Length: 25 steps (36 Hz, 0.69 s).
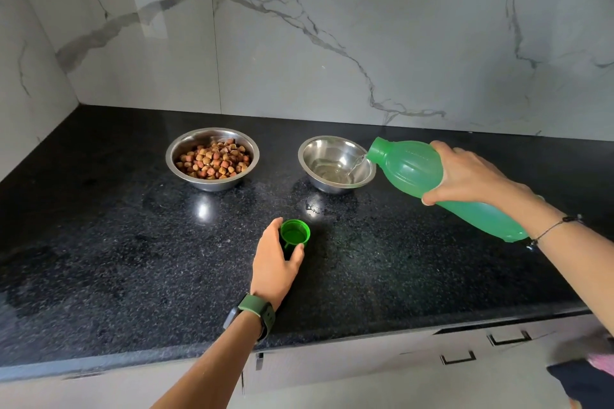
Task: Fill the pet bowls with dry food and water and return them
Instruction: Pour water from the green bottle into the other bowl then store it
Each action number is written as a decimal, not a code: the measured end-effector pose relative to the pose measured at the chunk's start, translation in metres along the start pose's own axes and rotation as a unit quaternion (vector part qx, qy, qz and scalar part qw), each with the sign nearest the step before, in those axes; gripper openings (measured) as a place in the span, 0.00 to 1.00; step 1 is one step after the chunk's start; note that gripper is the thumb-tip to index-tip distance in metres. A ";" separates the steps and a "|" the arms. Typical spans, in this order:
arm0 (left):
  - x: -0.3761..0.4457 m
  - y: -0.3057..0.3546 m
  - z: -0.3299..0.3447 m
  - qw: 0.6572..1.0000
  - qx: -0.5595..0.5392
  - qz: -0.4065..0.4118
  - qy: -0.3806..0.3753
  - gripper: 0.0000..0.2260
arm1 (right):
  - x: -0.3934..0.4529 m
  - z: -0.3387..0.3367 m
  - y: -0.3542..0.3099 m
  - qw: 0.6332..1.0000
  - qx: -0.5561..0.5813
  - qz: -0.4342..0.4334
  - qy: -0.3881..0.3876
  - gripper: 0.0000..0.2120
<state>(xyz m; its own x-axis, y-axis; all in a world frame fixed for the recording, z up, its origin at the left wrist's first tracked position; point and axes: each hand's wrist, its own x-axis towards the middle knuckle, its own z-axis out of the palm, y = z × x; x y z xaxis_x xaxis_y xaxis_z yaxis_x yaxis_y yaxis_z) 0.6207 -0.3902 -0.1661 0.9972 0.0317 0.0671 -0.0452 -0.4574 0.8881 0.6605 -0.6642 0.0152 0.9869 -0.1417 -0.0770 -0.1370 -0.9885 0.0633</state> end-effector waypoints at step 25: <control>0.000 0.001 -0.001 1.000 0.016 0.006 -0.001 0.29 | -0.003 -0.007 -0.002 1.000 -0.015 -0.005 0.008 0.52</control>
<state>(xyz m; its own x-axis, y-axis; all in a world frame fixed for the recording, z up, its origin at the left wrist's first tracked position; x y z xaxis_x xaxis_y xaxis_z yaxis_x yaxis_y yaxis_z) 0.6202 -0.3899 -0.1651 0.9968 0.0241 0.0758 -0.0545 -0.4864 0.8720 0.6583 -0.6619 0.0219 0.9896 -0.1298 -0.0615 -0.1239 -0.9880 0.0920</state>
